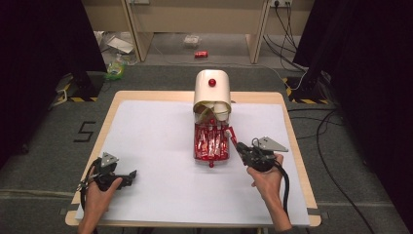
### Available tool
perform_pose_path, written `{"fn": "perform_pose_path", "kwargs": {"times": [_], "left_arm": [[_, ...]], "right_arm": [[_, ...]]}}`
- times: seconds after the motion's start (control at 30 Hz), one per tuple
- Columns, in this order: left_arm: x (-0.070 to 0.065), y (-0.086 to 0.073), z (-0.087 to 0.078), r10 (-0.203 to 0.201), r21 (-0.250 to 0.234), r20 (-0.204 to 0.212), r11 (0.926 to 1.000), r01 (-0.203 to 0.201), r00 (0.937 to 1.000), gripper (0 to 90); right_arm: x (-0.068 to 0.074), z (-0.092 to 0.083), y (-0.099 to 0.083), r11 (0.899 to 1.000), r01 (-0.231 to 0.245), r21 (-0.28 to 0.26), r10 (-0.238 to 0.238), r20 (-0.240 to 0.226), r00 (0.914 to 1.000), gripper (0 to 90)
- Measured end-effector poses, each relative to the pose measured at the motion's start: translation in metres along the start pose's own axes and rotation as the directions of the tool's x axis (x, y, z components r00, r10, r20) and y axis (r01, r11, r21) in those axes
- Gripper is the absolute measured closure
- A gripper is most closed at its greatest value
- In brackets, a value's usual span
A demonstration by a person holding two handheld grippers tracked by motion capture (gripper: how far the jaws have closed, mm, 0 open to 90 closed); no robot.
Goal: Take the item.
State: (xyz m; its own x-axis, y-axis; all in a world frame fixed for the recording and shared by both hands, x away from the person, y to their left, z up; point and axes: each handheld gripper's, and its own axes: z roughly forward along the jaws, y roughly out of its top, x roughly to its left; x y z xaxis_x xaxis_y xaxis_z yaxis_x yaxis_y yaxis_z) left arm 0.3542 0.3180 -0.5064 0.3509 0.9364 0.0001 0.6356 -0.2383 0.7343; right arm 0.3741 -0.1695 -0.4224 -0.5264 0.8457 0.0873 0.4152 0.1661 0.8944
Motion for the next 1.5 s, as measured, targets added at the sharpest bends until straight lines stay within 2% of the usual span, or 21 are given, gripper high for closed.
{"fn": "perform_pose_path", "kwargs": {"times": [0.33, 0.77, 1.17, 1.5], "left_arm": [[0.0, 0.0, 0.0, 0.002, 0.0, -0.001, 1.0, -0.002, 1.0, 0.5], [0.0, 0.0, 0.0, 0.001, 0.0, 0.0, 1.0, -0.001, 1.0, 0.6], [0.0, 0.0, 0.0, 0.001, 0.0, 0.0, 1.0, -0.001, 1.0, 0.5], [0.0, 0.0, 0.0, -0.001, 0.002, 0.002, 1.0, 0.001, 1.0, 0.6]], "right_arm": [[-0.022, -0.013, -0.005, 1.0, -0.028, -0.01, 0.028, 0.056, 0.998, 87.1], [-0.049, -0.019, -0.019, 0.998, -0.069, 0.001, 0.069, 0.126, 0.9896, 87.1], [-0.066, -0.019, -0.034, 0.995, -0.101, 0.025, 0.095, 0.177, 0.9795, 87.0], [-0.074, -0.015, -0.043, 0.992, -0.117, 0.044, 0.106, 0.202, 0.9736, 87.1]]}}
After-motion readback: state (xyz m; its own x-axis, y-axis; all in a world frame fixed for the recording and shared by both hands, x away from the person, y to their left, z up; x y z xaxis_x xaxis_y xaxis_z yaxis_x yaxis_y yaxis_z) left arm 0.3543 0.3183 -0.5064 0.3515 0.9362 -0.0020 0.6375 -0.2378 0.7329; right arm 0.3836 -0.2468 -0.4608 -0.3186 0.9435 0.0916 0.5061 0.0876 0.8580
